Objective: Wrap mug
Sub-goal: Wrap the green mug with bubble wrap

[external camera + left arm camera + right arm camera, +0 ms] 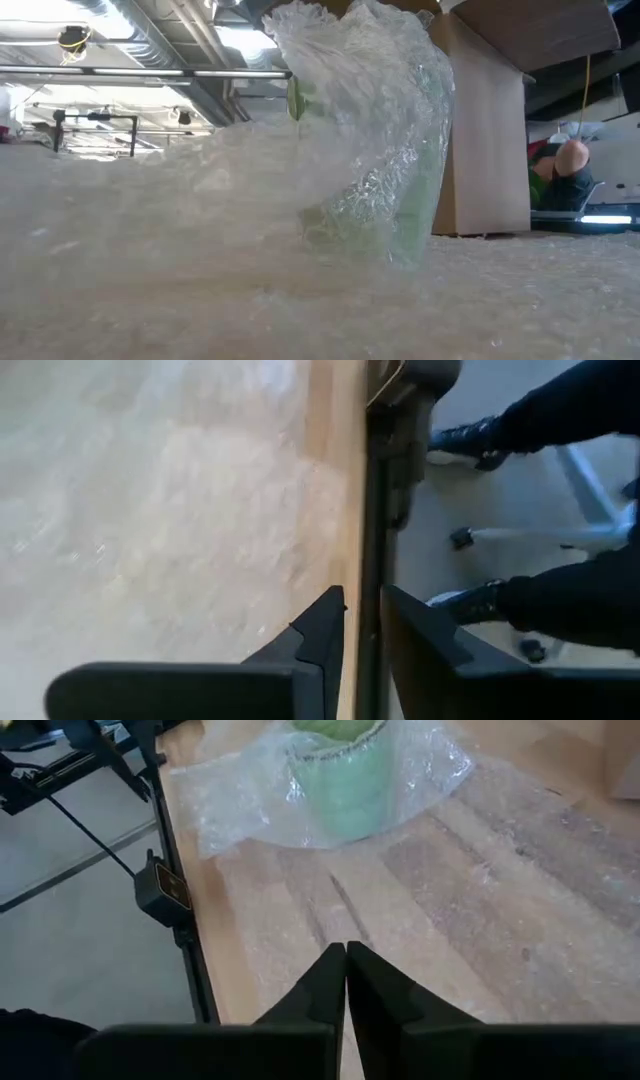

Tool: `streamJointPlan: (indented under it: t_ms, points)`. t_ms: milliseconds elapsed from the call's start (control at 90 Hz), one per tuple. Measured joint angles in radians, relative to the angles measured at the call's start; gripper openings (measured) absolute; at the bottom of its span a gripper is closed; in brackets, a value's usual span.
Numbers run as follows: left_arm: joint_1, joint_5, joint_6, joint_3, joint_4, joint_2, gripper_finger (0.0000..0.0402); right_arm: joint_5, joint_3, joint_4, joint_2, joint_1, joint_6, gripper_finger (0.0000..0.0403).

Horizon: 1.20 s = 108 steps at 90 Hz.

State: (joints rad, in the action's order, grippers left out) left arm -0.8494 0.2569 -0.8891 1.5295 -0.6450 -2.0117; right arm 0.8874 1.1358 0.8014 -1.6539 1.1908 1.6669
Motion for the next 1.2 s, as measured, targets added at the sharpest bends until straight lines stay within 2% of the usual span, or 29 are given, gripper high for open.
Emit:
streamJointPlan:
  t_ms: [244, 456, 644, 911, 1200]
  points:
    - [0.0, 0.003, -0.001, 0.0, -0.043, 0.0, 0.005, 0.0, 0.0, -0.016, 0.0, 0.0, -0.001, 0.0]
    - [-0.001, 0.02, -0.046, 0.0, -0.163, -0.049, 0.0048, -0.001, 0.0, -0.029, 0.0, 0.0, -0.005, 0.0]
    - [0.001, 0.026, -0.07, 0.0, -0.188, -0.078, 0.0008, -0.002, 0.0, -0.049, 0.0, 0.001, -0.026, 0.0]
    - [0.013, 0.174, 0.028, 0.085, -0.187, -0.074, 0.0, 0.001, 0.0, -0.048, 0.0, 0.0, -0.027, 0.0]
    - [0.045, 0.242, 0.112, 0.156, -0.23, -0.074, 0.0, 0.011, 0.0, -0.117, 0.0, -0.001, -0.076, 0.0]
